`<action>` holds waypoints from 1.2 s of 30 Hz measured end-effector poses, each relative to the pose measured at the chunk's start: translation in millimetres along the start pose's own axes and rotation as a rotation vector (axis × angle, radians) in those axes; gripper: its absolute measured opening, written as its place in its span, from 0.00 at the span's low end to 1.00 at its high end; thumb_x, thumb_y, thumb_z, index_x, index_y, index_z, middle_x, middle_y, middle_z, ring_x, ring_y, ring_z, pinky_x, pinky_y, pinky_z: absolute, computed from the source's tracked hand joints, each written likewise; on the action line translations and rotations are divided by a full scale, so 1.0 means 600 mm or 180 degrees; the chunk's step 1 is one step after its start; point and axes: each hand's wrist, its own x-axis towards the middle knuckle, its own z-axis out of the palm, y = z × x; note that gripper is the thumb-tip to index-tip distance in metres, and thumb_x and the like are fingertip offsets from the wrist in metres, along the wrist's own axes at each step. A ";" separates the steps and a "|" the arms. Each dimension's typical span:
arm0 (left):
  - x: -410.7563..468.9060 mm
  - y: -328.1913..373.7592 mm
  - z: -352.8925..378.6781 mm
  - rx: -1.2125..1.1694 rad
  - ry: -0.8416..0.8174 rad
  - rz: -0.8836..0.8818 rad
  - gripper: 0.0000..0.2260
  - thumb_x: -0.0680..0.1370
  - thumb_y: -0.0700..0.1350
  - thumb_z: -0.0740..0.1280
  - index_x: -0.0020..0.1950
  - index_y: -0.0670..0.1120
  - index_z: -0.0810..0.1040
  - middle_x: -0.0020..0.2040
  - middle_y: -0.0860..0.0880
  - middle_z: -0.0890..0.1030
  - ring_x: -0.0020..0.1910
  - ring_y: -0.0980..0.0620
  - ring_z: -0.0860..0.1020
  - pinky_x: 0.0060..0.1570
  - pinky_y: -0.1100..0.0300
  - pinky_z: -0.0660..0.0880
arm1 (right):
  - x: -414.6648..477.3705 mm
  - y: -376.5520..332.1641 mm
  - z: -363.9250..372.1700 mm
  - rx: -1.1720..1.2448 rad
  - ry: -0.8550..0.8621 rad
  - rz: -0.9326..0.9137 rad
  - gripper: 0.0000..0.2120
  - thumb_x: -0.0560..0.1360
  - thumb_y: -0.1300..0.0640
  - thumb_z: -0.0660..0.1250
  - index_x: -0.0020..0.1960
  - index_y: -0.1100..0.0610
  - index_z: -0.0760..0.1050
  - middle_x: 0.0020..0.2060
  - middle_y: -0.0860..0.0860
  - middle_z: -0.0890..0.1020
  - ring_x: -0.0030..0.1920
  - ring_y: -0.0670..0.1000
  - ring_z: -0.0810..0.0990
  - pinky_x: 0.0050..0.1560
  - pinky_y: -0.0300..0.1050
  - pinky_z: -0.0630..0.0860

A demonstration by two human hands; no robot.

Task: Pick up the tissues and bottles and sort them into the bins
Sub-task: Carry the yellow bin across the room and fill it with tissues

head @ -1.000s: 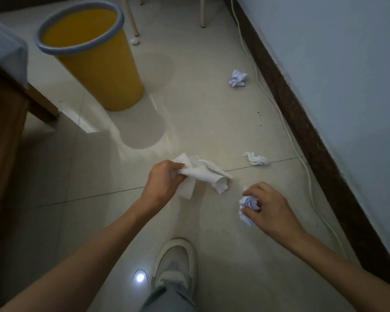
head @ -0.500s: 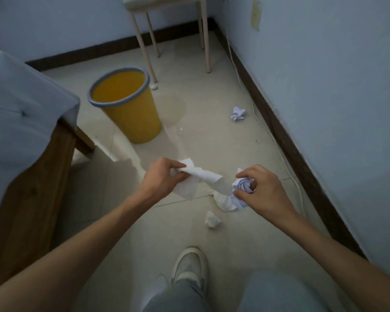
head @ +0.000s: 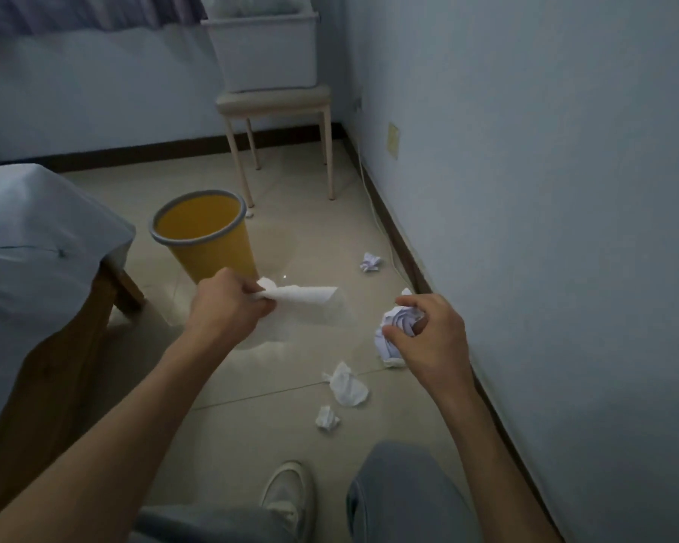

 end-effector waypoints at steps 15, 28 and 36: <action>0.005 0.052 -0.034 0.0535 -0.0138 0.0008 0.07 0.78 0.45 0.75 0.54 0.46 0.89 0.46 0.45 0.86 0.44 0.45 0.84 0.48 0.49 0.84 | 0.021 -0.016 -0.031 -0.0031 0.0058 -0.0076 0.22 0.71 0.56 0.82 0.62 0.54 0.82 0.59 0.52 0.83 0.55 0.51 0.83 0.57 0.48 0.83; 0.019 0.050 -0.093 0.0138 0.0136 0.0206 0.10 0.79 0.42 0.74 0.60 0.47 0.88 0.54 0.44 0.86 0.46 0.46 0.81 0.46 0.54 0.79 | 0.069 -0.071 0.038 -0.0024 -0.0198 -0.0227 0.21 0.69 0.56 0.83 0.61 0.53 0.83 0.56 0.49 0.82 0.47 0.50 0.82 0.47 0.33 0.76; 0.092 0.043 -0.133 -0.0139 0.0194 0.0157 0.14 0.78 0.44 0.76 0.64 0.50 0.86 0.63 0.45 0.83 0.52 0.46 0.81 0.57 0.49 0.82 | 0.140 -0.098 0.093 0.0014 -0.0234 -0.0229 0.23 0.69 0.54 0.83 0.62 0.52 0.82 0.59 0.48 0.82 0.53 0.48 0.83 0.52 0.42 0.84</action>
